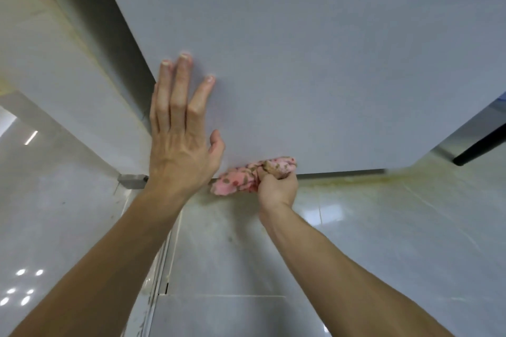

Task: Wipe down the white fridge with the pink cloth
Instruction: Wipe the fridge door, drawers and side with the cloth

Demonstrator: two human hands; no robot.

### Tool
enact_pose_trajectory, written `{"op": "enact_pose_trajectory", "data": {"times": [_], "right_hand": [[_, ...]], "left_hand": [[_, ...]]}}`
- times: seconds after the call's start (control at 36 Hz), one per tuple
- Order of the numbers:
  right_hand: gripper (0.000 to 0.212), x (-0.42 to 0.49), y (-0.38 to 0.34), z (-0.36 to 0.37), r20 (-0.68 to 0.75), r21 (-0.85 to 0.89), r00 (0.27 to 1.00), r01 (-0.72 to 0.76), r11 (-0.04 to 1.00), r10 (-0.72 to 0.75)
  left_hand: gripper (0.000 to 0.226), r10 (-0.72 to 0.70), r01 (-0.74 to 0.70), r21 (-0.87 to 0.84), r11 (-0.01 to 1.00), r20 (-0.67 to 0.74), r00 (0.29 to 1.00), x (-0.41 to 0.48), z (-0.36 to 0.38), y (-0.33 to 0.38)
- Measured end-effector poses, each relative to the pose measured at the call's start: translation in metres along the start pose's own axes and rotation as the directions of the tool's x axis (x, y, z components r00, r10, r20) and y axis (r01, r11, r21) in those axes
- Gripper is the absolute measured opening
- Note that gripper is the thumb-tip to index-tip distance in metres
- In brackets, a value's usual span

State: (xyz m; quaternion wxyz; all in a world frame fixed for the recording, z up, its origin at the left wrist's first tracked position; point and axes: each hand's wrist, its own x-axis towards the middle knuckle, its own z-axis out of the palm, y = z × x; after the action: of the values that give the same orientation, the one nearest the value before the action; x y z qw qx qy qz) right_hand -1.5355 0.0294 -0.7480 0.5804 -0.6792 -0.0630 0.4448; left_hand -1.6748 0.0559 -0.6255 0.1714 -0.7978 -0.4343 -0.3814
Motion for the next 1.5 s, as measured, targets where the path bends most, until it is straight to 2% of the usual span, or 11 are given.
{"op": "enact_pose_trajectory", "data": {"times": [0.14, 0.31, 0.53, 0.67, 0.81, 1.08, 1.14, 1.25, 1.36, 1.42, 1.5], "right_hand": [[0.029, 0.037, -0.036, -0.061, -0.233, -0.022, 0.957, 0.171, 0.985, -0.171], [0.021, 0.057, -0.090, -0.125, -0.336, -0.239, 0.799, 0.440, 0.865, -0.499], [0.007, 0.028, -0.083, -0.106, -0.272, -0.396, 0.642, 0.604, 0.692, -0.717], [0.015, -0.003, -0.046, -0.061, 0.022, -0.437, 0.597, 0.727, 0.529, -0.802], [0.024, -0.029, -0.024, -0.010, 0.005, -0.431, 0.642, 0.693, 0.577, -0.767], [0.019, -0.063, 0.010, 0.054, 0.166, -0.368, 0.674, 0.720, 0.588, -0.720], [0.008, -0.075, 0.012, 0.068, 0.188, -0.358, 0.651, 0.743, 0.566, -0.735], [0.015, -0.097, 0.012, 0.087, 0.395, -0.354, 0.446, 0.881, 0.315, -0.803], [0.009, -0.103, 0.011, 0.089, 0.423, -0.324, 0.401, 0.905, 0.277, -0.813], [0.003, -0.098, 0.010, 0.082, 0.412, -0.310, 0.456, 0.884, 0.350, -0.789], [0.019, -0.088, -0.006, 0.062, 0.355, -0.309, 0.540, 0.838, 0.450, -0.763]], "left_hand": [[0.085, 0.010, -0.010, 0.023, 1.000, 0.022, 1.000, -0.001, -0.002, -0.003], [0.087, 0.006, -0.008, 0.052, 0.999, 0.038, 0.999, 0.000, -0.006, -0.004], [0.093, -0.037, 0.035, 0.050, 0.998, 0.058, 0.998, 0.000, -0.012, -0.008], [0.093, -0.027, 0.026, 0.038, 0.999, 0.051, 0.998, -0.001, -0.010, -0.012], [0.093, -0.027, 0.026, 0.006, 1.000, 0.043, 0.999, -0.002, -0.010, -0.013], [0.091, -0.079, 0.079, -0.018, 0.997, -0.036, 0.996, -0.009, -0.004, -0.015], [0.085, -0.103, 0.102, -0.017, 0.995, -0.046, 0.994, -0.013, -0.004, -0.017], [0.081, -0.175, 0.173, -0.036, 0.984, -0.085, 0.981, -0.016, -0.009, -0.023], [0.083, -0.171, 0.167, -0.070, 0.983, -0.058, 0.984, -0.015, -0.016, -0.032], [0.080, -0.164, 0.159, -0.089, 0.983, -0.057, 0.985, -0.015, -0.016, -0.032], [0.080, -0.160, 0.154, -0.094, 0.984, -0.066, 0.985, -0.015, -0.014, -0.030]]}}
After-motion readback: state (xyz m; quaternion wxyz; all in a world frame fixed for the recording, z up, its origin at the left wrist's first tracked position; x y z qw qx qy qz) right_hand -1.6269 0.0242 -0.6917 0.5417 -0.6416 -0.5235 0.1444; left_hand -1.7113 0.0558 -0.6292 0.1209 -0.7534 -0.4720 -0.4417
